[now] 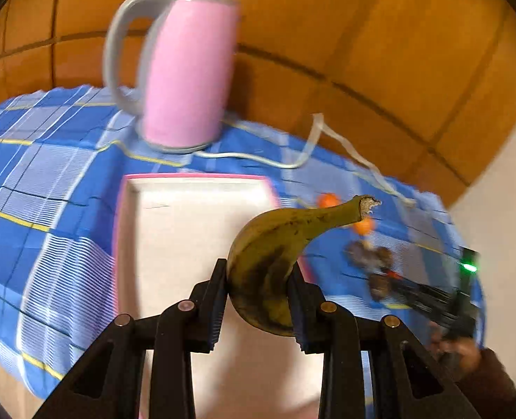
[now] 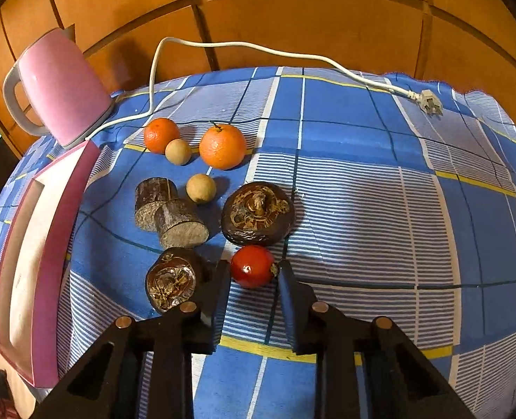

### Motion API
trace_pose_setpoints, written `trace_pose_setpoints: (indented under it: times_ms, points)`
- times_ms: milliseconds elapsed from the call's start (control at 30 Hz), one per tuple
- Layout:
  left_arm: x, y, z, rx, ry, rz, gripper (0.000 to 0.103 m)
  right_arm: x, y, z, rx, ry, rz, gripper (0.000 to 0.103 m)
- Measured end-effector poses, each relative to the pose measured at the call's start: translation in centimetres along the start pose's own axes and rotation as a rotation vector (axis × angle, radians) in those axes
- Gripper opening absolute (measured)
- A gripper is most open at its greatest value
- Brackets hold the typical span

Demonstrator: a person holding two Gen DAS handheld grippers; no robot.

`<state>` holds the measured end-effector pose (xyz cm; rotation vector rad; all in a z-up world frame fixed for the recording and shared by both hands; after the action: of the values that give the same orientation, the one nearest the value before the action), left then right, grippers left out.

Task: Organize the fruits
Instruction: 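Carry the banana into the pink-rimmed tray with left tool while right tool grasps the red tomato, then carry the red tomato into the tray beside the banana and open right tool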

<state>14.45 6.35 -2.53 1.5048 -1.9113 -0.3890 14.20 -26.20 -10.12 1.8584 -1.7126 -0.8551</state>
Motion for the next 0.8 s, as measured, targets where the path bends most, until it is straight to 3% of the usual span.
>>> trace_pose_setpoints:
  times_ms: [267, 333, 400, 500, 800]
  points:
    - [-4.6, -5.8, -0.9, -0.04, 0.057, -0.135, 0.033, -0.1, 0.1, 0.1, 0.0, 0.015, 0.007, 0.027]
    - [-5.0, -6.3, -0.9, -0.046, 0.092, -0.152, 0.042, -0.2, 0.1, 0.1, 0.0, 0.022, 0.01, 0.027]
    - [-5.2, -5.9, -1.2, -0.023, 0.101, -0.191, 0.066, -0.2, 0.2, 0.1, 0.0, 0.024, 0.011, 0.027]
    - [-4.9, -4.5, -1.6, 0.032, 0.107, -0.201, 0.071, -0.2, 0.1, 0.1, 0.0, 0.023, 0.012, 0.027]
    - [-2.6, 0.7, 0.5, 0.102, 0.041, -0.24, 0.072, -0.2, 0.3, 0.2, 0.005, 0.016, 0.014, 0.027]
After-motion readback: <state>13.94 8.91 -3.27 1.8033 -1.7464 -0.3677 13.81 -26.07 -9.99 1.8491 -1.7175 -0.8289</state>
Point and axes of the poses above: each gripper's, at about its wrist camera, not at the fingertips, and y roughly against the way its jaws point, x to its right, z to its underside, the point moved 4 cm from there along -y, roughly the way its jaws point, and after that the axes turned 12 degrees about x, right-handed, at the moved point
